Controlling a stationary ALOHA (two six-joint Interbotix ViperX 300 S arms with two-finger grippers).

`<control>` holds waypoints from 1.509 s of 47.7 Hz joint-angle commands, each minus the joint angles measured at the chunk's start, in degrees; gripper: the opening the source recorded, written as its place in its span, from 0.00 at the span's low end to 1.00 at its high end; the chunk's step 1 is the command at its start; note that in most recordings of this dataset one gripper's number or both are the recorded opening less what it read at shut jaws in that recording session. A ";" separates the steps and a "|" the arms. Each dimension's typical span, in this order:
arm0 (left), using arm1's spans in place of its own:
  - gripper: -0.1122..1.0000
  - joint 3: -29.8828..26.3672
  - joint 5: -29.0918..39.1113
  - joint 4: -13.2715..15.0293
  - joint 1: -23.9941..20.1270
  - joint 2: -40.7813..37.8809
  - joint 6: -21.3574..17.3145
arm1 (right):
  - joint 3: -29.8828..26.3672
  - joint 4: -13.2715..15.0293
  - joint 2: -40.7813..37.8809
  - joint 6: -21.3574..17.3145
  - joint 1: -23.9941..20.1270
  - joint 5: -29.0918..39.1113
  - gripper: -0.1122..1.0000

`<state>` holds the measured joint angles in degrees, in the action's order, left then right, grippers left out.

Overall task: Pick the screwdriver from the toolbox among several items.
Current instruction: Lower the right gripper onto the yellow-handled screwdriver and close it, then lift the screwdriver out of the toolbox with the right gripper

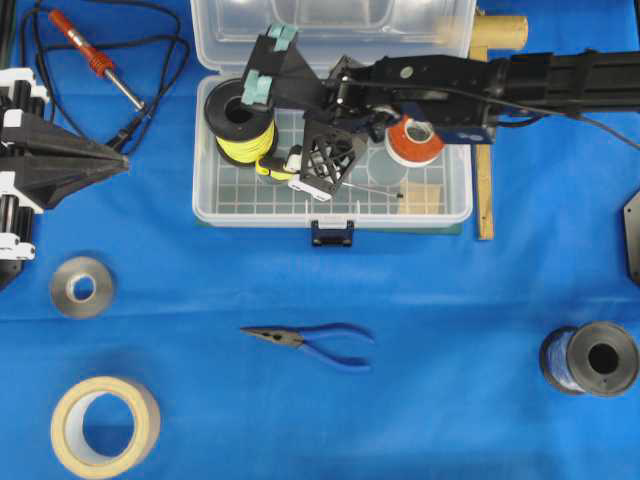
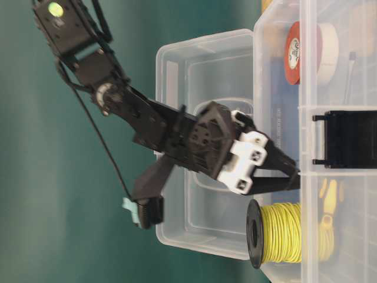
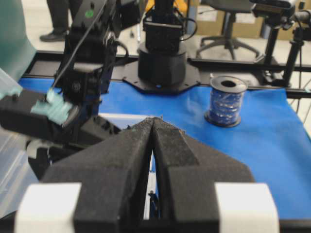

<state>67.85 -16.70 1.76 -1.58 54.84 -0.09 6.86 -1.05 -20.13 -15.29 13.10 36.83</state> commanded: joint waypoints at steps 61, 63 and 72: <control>0.10 -1.32 -0.26 0.00 -0.70 0.00 0.18 | -1.85 -1.23 17.31 -2.90 -7.47 11.69 0.36; 0.10 -1.32 -0.35 0.09 -0.70 0.09 0.18 | -1.93 -1.05 16.87 -3.78 -8.88 10.81 0.36; 0.10 -1.23 -0.53 0.00 -0.70 0.09 0.18 | -2.02 -0.70 12.92 -7.38 -15.38 3.08 0.36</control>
<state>67.85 -16.61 1.76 -2.11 55.11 0.09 5.71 -2.02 -6.59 -21.97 -0.62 42.80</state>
